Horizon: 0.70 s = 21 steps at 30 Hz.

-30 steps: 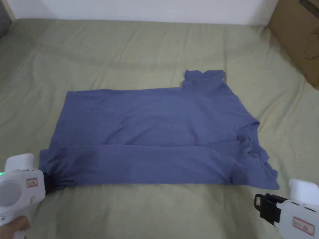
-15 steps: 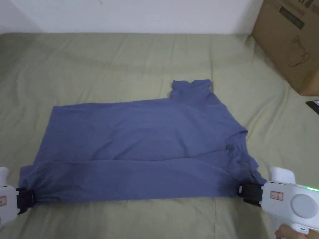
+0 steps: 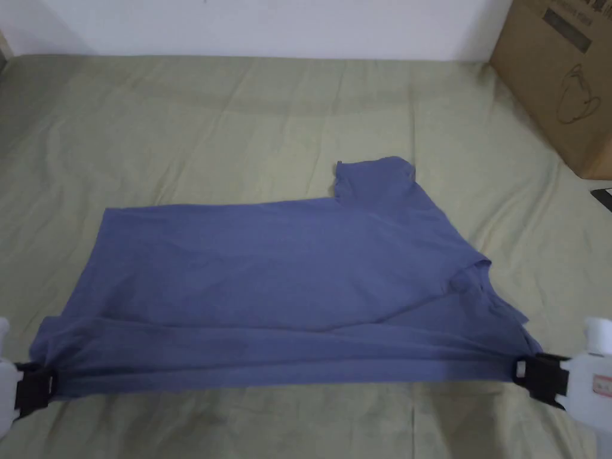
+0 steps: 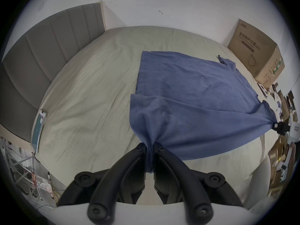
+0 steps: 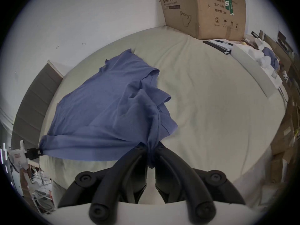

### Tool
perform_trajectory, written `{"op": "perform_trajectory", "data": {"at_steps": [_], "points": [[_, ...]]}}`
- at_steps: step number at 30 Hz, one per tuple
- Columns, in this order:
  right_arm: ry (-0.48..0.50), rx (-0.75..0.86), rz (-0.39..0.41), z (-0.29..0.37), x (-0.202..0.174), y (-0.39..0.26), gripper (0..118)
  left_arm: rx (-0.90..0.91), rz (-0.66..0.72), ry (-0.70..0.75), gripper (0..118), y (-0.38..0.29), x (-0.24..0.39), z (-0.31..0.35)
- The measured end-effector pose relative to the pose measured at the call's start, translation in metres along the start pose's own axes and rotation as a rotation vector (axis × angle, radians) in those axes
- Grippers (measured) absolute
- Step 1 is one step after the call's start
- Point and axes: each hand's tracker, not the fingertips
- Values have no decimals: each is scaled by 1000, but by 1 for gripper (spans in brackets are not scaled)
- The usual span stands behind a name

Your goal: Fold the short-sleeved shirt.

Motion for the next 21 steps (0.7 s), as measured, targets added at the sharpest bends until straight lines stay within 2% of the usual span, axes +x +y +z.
{"op": "perform_trajectory", "data": {"at_steps": [3, 5, 6, 7, 8, 9, 10, 12, 13, 15, 17, 18, 20, 21], "points": [[-7, -85, 6, 13, 8, -37, 8, -56, -4, -6, 6, -34, -4, 6], [-8, -126, 42, 11, 12, -62, 8, -84, 19, 25, 6, -59, -7, 3], [-22, -147, 60, 8, 13, -71, 15, -97, 30, 17, 6, -69, -9, 0], [-17, -146, 60, 3, 14, -78, 35, -103, 53, -4, 7, -79, -11, -6], [-29, -158, 56, -1, 13, -83, 65, -95, 79, -20, 10, -85, -11, -13], [-63, -184, 56, -5, 11, -83, 102, -89, 116, -23, 19, -87, -13, -17], [-97, -203, 77, -10, 11, -84, 109, -78, 127, -32, 30, -88, -15, -18], [-120, -187, 74, -5, 9, -84, 107, -55, 158, -43, 49, -81, -15, -12], [-107, -158, 68, 1, 13, -78, 107, -50, 162, -42, 49, -77, -15, -8], [-99, -121, 59, 15, 12, -67, 102, -11, 150, -13, 94, -66, -14, 3], [-92, -55, 69, 31, 9, -52, 99, 84, 107, 17, 96, -51, -6, 24], [-79, -29, 70, 37, 6, -45, 90, 123, 96, 23, 96, -46, -4, 32], [-53, 9, 82, 47, -4, -30, 57, 178, 89, -19, 91, -33, 4, 46], [-55, 26, 93, 48, -7, -24, 36, 199, 87, -46, 71, -28, 7, 50]]}}
